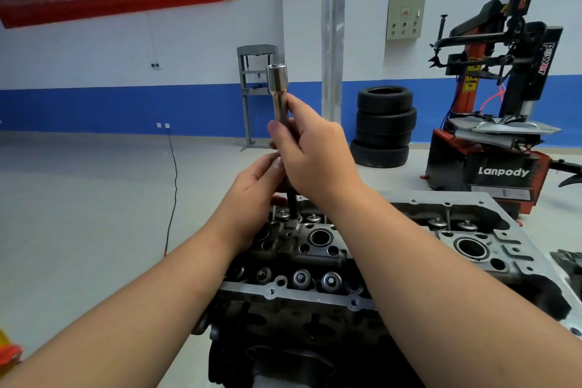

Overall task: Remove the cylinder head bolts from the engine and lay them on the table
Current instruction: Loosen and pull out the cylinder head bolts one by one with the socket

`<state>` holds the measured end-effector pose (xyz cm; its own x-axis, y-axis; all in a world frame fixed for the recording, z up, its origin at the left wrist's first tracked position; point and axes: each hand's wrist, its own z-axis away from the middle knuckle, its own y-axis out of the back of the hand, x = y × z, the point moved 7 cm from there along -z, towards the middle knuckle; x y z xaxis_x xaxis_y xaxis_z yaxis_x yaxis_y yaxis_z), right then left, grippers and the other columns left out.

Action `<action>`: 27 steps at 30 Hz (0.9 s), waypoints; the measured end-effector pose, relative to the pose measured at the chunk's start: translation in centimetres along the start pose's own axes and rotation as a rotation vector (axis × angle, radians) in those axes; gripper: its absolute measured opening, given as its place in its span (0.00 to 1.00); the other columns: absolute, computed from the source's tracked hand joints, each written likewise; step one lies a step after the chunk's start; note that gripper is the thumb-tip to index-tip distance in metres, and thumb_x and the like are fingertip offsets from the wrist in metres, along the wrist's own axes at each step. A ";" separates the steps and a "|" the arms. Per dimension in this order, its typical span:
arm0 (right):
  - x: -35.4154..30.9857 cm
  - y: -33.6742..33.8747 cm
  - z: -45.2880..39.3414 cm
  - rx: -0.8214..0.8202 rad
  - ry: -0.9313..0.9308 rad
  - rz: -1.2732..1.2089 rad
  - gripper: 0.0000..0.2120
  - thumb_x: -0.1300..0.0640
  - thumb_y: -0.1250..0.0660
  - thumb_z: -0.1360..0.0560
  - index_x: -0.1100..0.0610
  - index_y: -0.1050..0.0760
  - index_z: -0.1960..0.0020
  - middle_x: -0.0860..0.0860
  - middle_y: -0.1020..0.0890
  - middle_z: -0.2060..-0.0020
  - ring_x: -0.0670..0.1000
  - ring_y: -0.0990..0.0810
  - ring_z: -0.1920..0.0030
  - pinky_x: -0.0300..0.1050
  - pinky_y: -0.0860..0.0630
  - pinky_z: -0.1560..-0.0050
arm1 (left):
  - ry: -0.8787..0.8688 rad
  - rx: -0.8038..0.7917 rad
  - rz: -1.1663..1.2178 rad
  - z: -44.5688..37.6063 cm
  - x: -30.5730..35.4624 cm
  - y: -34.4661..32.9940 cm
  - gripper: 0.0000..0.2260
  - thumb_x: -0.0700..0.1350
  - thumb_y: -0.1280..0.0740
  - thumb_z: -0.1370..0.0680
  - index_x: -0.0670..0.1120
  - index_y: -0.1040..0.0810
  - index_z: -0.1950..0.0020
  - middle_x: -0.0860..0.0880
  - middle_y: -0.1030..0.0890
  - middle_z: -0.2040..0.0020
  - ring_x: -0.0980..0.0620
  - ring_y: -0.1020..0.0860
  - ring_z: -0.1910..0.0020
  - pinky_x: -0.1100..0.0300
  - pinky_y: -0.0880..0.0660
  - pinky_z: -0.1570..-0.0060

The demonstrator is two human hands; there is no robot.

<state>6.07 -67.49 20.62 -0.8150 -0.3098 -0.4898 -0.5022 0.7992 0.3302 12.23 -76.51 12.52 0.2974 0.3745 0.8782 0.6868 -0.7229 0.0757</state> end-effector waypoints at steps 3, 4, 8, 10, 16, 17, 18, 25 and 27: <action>0.0 -0.5 0.1 -0.064 -0.015 -0.014 0.19 0.55 0.39 0.17 0.55 0.31 0.26 0.52 0.18 0.60 0.54 0.19 0.57 0.52 0.22 0.54 | -0.020 0.008 -0.019 0.1 0.2 0.1 0.10 0.49 0.38 0.14 0.47 0.19 0.41 0.52 0.14 0.55 0.52 0.15 0.53 0.49 0.20 0.49; -0.2 -0.5 0.2 -0.062 0.004 -0.006 0.20 0.54 0.37 0.18 0.56 0.31 0.27 0.51 0.18 0.60 0.53 0.20 0.58 0.50 0.23 0.54 | -0.030 0.020 -0.026 0.1 0.4 0.1 0.09 0.49 0.36 0.14 0.47 0.19 0.41 0.51 0.14 0.54 0.52 0.15 0.53 0.48 0.20 0.49; -0.8 0.3 0.3 0.037 0.096 0.039 0.12 0.57 0.31 0.21 0.59 0.22 0.39 0.49 0.20 0.62 0.52 0.23 0.61 0.50 0.25 0.56 | -0.031 0.056 -0.015 0.1 0.4 0.3 0.05 0.46 0.34 0.15 0.46 0.21 0.44 0.53 0.14 0.58 0.57 0.16 0.59 0.64 0.22 0.61; -0.4 0.3 0.2 0.023 0.071 0.034 0.07 0.58 0.33 0.20 0.59 0.21 0.44 0.49 0.22 0.66 0.52 0.25 0.64 0.53 0.25 0.59 | -0.009 0.044 -0.010 0.1 0.4 0.2 0.08 0.48 0.38 0.14 0.48 0.20 0.43 0.54 0.15 0.58 0.56 0.17 0.58 0.61 0.23 0.59; -0.2 -0.4 0.2 -0.050 0.007 -0.001 0.21 0.54 0.37 0.17 0.55 0.33 0.25 0.55 0.16 0.57 0.56 0.18 0.56 0.55 0.22 0.52 | -0.004 0.008 0.015 0.2 0.4 0.0 0.10 0.51 0.37 0.15 0.48 0.18 0.41 0.52 0.14 0.56 0.53 0.16 0.55 0.52 0.21 0.51; -0.4 -0.2 0.3 -0.027 0.028 -0.001 0.21 0.54 0.35 0.18 0.56 0.31 0.27 0.53 0.16 0.57 0.54 0.19 0.57 0.54 0.22 0.52 | -0.013 0.021 0.010 0.2 0.5 0.1 0.11 0.52 0.34 0.17 0.48 0.18 0.42 0.51 0.13 0.55 0.54 0.15 0.55 0.55 0.20 0.53; -0.6 0.1 0.3 0.006 0.057 0.003 0.21 0.53 0.32 0.20 0.57 0.29 0.29 0.50 0.17 0.58 0.52 0.20 0.58 0.51 0.23 0.52 | -0.023 0.034 0.012 0.2 0.5 0.2 0.10 0.52 0.32 0.19 0.48 0.18 0.43 0.51 0.13 0.55 0.55 0.15 0.56 0.60 0.20 0.57; -0.2 -0.2 0.0 -0.023 0.031 0.022 0.21 0.57 0.38 0.17 0.57 0.32 0.25 0.54 0.17 0.61 0.57 0.19 0.59 0.55 0.23 0.54 | 0.014 -0.022 0.033 0.2 0.3 -0.2 0.11 0.49 0.41 0.12 0.49 0.19 0.40 0.53 0.15 0.57 0.54 0.16 0.55 0.59 0.21 0.56; 0.0 -0.4 0.1 -0.053 0.013 0.027 0.24 0.56 0.40 0.17 0.54 0.38 0.22 0.54 0.18 0.60 0.57 0.19 0.57 0.55 0.23 0.53 | 0.007 -0.020 0.020 0.2 0.3 -0.1 0.11 0.49 0.40 0.13 0.48 0.19 0.40 0.52 0.14 0.56 0.53 0.16 0.55 0.53 0.21 0.51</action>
<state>6.32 -67.78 20.46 -0.8319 -0.2953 -0.4698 -0.4942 0.7792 0.3854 12.40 -76.22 12.67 0.3062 0.3554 0.8831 0.6675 -0.7416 0.0670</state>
